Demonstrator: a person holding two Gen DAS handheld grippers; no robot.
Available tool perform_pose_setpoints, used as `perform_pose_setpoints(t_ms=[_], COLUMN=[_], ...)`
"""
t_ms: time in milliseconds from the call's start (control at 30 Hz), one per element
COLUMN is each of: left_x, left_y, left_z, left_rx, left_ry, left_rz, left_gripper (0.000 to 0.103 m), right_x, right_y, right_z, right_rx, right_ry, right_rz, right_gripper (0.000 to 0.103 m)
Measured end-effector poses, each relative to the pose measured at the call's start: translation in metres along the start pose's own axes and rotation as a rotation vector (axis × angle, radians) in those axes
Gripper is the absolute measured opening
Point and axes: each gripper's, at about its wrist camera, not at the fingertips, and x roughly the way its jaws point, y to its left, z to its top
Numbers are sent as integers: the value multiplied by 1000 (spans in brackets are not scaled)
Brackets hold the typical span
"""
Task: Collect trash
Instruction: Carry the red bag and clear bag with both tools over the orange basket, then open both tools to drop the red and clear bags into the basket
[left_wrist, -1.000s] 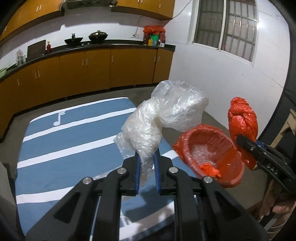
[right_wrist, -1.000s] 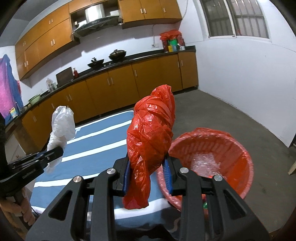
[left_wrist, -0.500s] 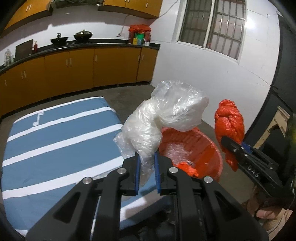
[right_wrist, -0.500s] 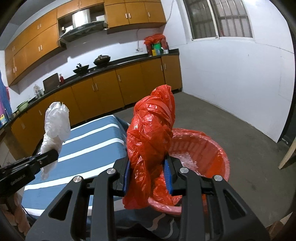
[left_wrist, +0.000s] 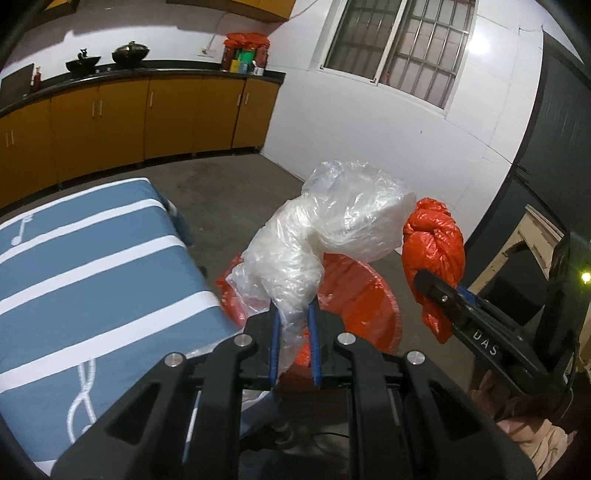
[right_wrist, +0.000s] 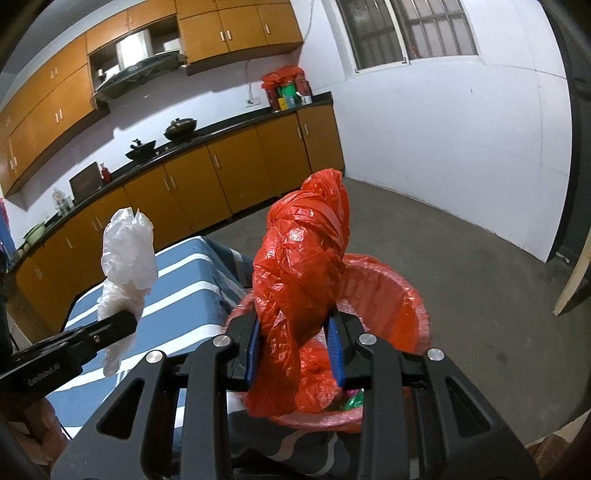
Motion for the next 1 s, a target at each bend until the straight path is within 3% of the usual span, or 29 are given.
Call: perform_pose_setpoints(t_ms=[533,767,1000], left_x=[74,101,97], left_y=[-10,-4,9], left_z=[2,-5,-13], left_rx=[-4,-36,-67], left_ry=[88,151,158], left_rz=[-55,-76,-35], left_gripper=[15,29,33], right_x=[24,30,19], right_y=[-27,-34,-33], right_z=[11,13,4], right_rx=[64,96,85], right_ry=[-4,-9,-13], right_rz=[0,29,6], right_gripper=[32,47,59])
